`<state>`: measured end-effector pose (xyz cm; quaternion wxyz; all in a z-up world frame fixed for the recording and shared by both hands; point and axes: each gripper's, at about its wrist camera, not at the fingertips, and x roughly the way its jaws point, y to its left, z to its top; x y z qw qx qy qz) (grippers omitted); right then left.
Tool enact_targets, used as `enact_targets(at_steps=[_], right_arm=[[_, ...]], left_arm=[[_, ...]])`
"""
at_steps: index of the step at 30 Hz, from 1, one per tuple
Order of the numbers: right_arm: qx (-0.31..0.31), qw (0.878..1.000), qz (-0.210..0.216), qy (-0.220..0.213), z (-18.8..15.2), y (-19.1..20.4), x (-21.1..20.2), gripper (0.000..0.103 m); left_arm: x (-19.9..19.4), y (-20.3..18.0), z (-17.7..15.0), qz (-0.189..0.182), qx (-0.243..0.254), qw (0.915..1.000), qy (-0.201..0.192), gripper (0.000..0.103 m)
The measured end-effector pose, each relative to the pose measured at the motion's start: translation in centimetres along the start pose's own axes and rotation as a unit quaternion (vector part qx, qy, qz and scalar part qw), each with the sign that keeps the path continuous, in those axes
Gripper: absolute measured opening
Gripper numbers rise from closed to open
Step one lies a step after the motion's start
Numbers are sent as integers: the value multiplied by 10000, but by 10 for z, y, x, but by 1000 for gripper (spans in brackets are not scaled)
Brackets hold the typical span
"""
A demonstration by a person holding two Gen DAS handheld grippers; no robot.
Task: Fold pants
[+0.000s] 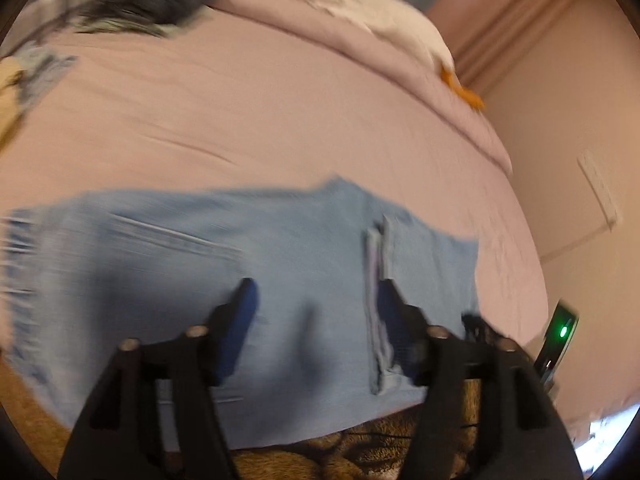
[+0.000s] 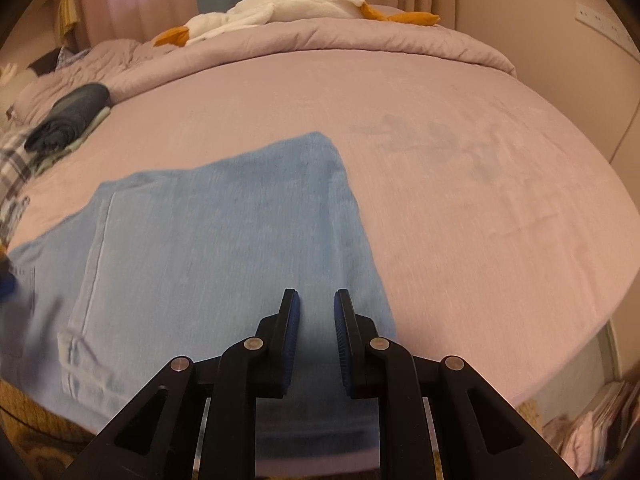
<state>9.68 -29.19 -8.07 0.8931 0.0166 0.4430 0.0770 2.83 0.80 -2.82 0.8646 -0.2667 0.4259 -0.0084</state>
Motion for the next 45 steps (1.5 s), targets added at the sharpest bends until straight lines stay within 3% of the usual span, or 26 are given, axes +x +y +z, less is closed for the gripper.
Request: enact_targets(at_steps=[7,13,14,17,18,28,31,36,45], right_arm=[[-68,9996,-267,103,4,8,2,17],[4,9992,-259,308,11,12,0,20],[32,9991,-212,362,14,12,-1,26],[29,9992,149,360,22,22,-4,62],[-27,9989,322,343,26,30,-5,64],[-959,9845,1438,299,53,134,2,69],[-1025,9823,1399,710,42,148,31,70],[-1657,9811,959,272,26,167,32,76],[-1557,9828,976,202,26,168,32,78]], left_arm=[[-58,70,5,570,-715,9931,-731,83],[-71,98,1,840,-1089,9870,-834,86],[-71,99,-1,855,-1117,9867,-819,86],[-67,101,-5,986,-1203,9854,-691,86],[-66,101,-7,976,-1170,9860,-675,86],[-35,115,-16,873,-1061,9905,-79,87],[-28,115,-17,952,-976,9907,-43,89],[-13,116,-15,983,-906,9910,-52,95],[-1,120,-13,1125,-854,9899,-91,96]])
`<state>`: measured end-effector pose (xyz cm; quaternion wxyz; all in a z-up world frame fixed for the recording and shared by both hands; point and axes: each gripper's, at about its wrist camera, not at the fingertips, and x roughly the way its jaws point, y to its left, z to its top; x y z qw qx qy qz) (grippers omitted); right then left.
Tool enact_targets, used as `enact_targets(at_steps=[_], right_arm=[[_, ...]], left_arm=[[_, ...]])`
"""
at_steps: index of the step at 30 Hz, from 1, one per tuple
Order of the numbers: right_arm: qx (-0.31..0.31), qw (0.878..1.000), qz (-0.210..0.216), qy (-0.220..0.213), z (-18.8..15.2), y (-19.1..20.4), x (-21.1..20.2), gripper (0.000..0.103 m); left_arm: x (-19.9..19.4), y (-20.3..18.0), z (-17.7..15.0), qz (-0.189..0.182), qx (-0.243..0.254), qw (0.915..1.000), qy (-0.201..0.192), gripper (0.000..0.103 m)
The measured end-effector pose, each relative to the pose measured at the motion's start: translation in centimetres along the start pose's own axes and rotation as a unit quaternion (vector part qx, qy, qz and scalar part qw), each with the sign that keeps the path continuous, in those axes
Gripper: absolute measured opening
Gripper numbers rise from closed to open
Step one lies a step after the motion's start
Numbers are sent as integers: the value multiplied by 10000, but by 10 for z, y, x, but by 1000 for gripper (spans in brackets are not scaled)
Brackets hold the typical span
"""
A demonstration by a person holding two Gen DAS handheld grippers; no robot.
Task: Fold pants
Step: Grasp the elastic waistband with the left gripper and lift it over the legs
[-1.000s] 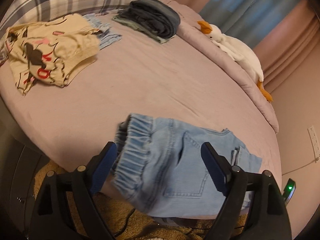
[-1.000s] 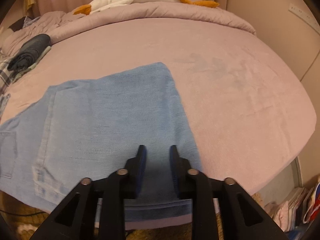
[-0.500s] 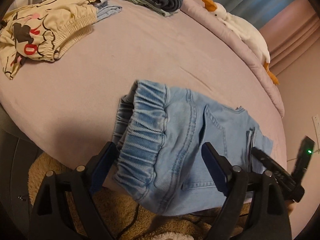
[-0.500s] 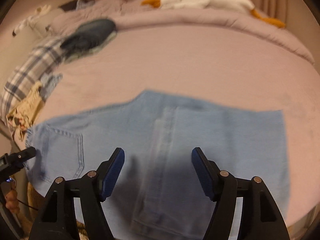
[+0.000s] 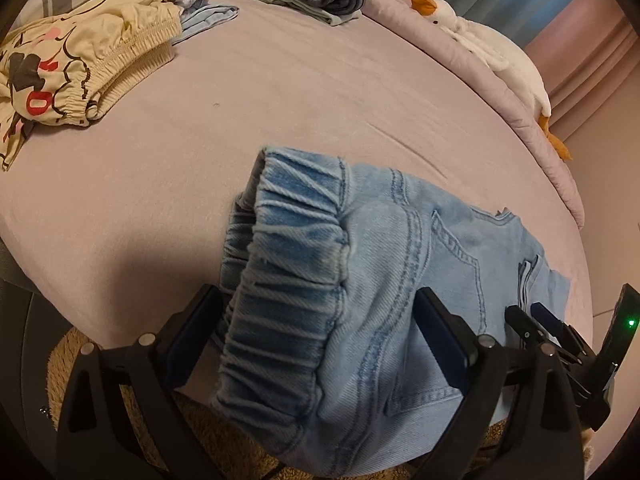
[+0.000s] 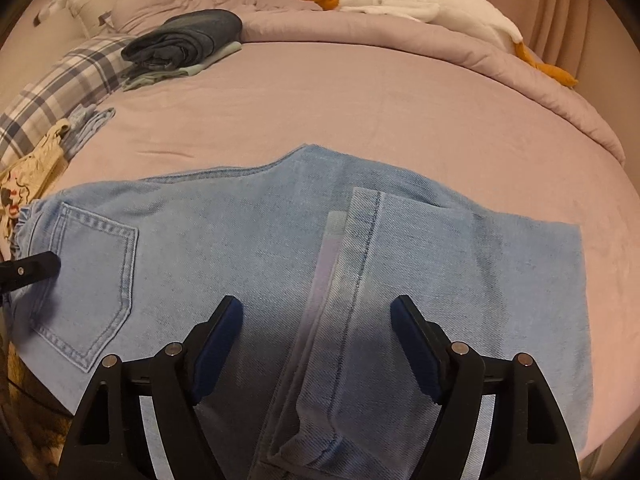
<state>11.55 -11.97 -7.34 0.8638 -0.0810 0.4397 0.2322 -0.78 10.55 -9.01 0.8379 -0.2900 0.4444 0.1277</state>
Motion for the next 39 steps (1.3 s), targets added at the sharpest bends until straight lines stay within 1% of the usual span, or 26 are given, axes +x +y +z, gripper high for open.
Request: enact_targets(at_steps=[5,13,25,29,31,35,39], right_arm=[[54,10000,34,-9,-2,0,-2,79],[70,9999,84,-19,-2,-1,-2,79],[97,9998,170,-55,-5,-3,-4,80],[86,9998,160,-63,-5,-2,-4,82],[84,9998,165,-66,-5,-2,-4,82],[81,9998,177,-66,-5,-2,-4,82],[69,9998,187,-75,-6,-2,-4,82]], left_arm=[[1,-1,1,47,14,10000,14,96],[0,-8,-3,283,52,9996,-22,88],[-2,-12,-6,367,9,9993,-20,82],[-3,-11,-7,327,-23,9995,-26,80],[-5,-10,-7,263,-70,9996,-16,76],[-7,-14,-8,255,-35,9997,-13,72],[-10,-14,-8,169,-124,9998,5,68]])
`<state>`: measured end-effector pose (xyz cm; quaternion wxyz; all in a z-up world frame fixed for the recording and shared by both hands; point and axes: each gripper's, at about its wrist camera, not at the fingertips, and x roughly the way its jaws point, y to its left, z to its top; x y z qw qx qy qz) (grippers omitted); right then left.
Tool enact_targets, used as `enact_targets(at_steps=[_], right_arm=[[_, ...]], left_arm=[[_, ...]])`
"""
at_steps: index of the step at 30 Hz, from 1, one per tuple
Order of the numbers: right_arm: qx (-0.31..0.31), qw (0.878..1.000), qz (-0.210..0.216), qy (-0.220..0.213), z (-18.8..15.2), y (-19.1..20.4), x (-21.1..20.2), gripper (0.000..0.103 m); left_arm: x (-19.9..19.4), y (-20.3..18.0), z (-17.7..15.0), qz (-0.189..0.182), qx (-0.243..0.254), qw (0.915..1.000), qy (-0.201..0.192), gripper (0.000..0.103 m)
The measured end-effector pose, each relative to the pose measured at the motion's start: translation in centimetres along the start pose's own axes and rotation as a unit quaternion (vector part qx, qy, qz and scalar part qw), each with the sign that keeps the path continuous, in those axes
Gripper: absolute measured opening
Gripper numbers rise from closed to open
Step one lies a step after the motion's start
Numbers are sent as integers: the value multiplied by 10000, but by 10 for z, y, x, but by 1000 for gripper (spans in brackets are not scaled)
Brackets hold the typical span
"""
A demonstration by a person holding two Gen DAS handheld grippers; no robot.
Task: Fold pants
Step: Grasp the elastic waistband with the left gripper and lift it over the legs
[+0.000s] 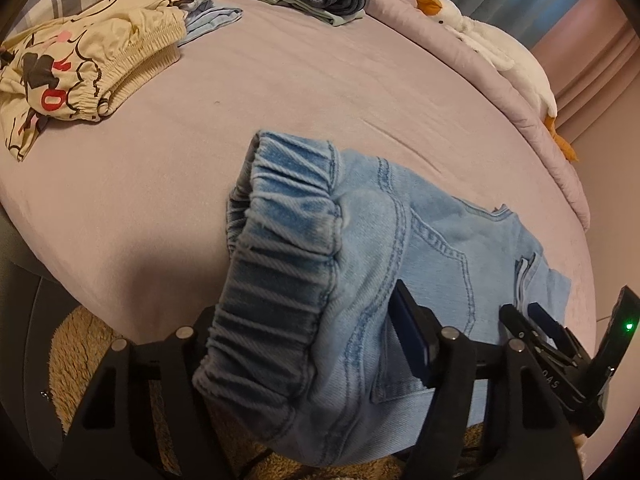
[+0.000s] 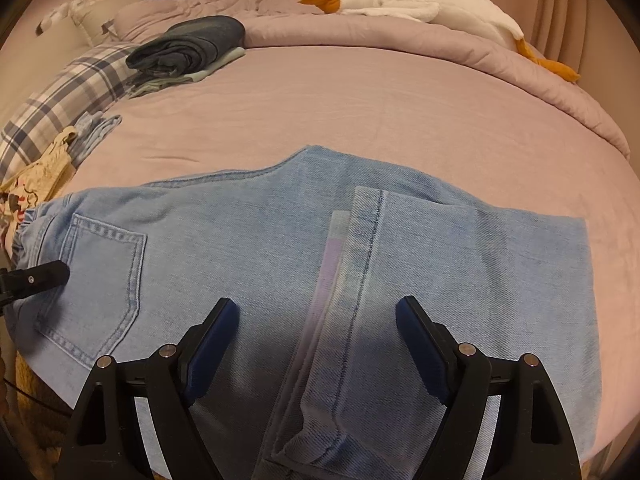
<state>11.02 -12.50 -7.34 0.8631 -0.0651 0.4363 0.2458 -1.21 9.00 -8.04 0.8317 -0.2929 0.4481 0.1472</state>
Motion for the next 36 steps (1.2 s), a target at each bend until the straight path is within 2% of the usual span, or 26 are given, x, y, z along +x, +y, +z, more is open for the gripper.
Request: enact_targets(at_steps=[7,23,29,32,36], right_arm=[[4,10000,35,-10,0,-2,0,82],[69,9998,151,-51,-2,-4,-1,82],[143,9996,246,-45,-2,-7,-2,82],[246,9987,441,-9,-1,-13,-4,82],[893,9914,954,51,-2,-35,-11,82]], left_arm=[[-5,-4,-1,-112,-22,9999,-11,59],[-24,-20,-1,-201,-50,9997,-154,51],[-40,-41,-2,-347,214,9985,-375,45],[-49,-51,-1,-554,333,9968,-462,42],[-58,-73,-2,-812,613,9932,-563,41]])
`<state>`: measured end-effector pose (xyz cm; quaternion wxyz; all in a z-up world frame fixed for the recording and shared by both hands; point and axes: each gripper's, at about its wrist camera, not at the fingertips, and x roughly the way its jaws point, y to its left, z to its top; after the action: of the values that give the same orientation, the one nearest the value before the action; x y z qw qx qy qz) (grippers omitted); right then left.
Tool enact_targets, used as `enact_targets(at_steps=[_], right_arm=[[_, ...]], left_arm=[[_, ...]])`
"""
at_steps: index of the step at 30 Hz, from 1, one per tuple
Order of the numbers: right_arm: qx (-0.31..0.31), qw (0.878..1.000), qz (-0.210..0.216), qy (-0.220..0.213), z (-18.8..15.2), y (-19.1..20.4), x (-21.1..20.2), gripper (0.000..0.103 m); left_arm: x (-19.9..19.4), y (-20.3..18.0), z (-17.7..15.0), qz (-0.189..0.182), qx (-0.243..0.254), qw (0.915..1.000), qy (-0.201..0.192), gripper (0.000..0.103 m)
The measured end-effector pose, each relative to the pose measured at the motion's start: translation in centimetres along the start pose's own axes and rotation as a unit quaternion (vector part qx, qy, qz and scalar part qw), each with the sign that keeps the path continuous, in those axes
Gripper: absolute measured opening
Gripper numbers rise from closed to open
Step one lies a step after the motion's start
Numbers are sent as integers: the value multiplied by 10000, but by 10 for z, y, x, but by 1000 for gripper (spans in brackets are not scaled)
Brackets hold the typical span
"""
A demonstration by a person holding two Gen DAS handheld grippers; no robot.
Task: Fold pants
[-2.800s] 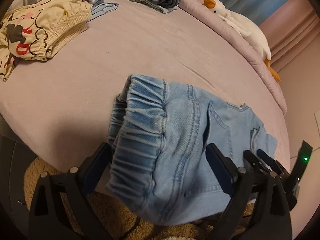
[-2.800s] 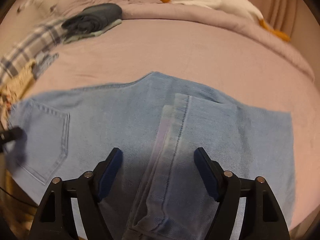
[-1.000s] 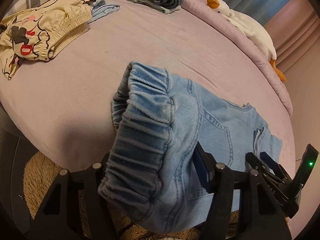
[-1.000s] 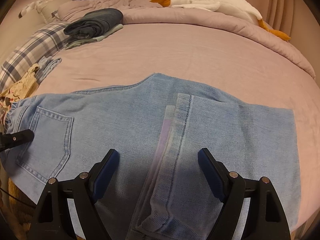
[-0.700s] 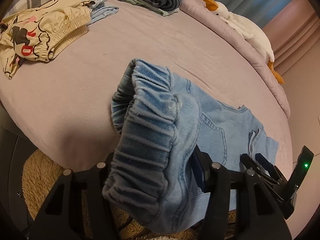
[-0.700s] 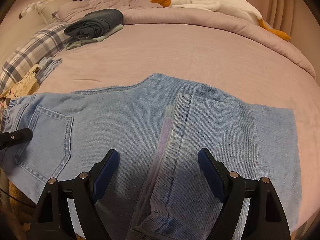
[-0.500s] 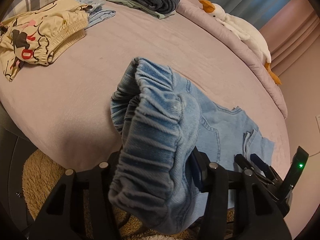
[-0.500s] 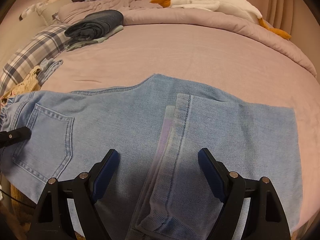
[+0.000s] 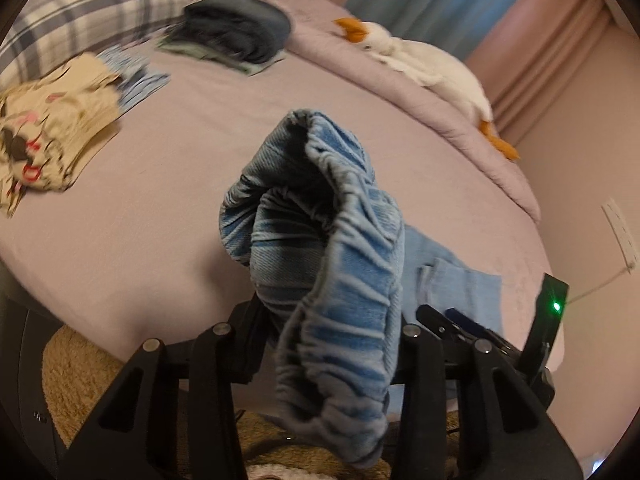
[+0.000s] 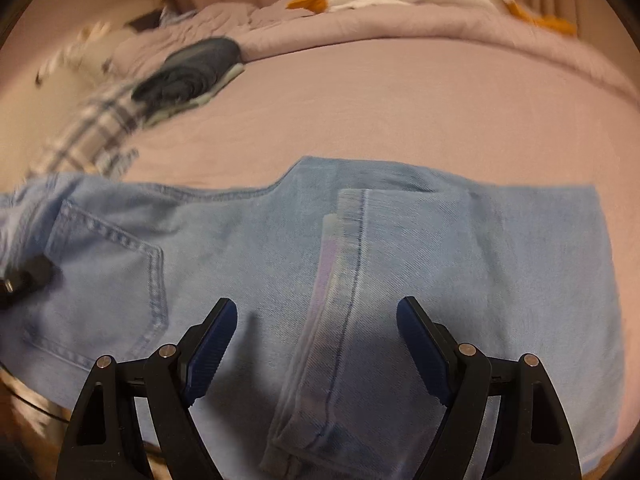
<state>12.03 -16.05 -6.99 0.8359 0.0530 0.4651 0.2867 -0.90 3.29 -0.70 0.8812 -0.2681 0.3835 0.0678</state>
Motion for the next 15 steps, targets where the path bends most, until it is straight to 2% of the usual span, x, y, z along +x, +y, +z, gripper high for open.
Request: enact_targets(at_steps=[3,6,10,15], right_arm=[[486,9983,307,44,-1,-18,-10,82],[770,9960,442,-4,-3,-33,-21,82],[967,9951,46,-217,-9,-51,-41,82],[1367,9900,-25,-353,-19,-81,-58,82]], left_arm=[[-3,-21,1,-288,264,9992,-52,41],[3,-45,3,-586,552,9968,16,41],[20,-84,-2,-862,1001,9910,195,41],[63,-121,-12,-1032,1384,9824,718,41]])
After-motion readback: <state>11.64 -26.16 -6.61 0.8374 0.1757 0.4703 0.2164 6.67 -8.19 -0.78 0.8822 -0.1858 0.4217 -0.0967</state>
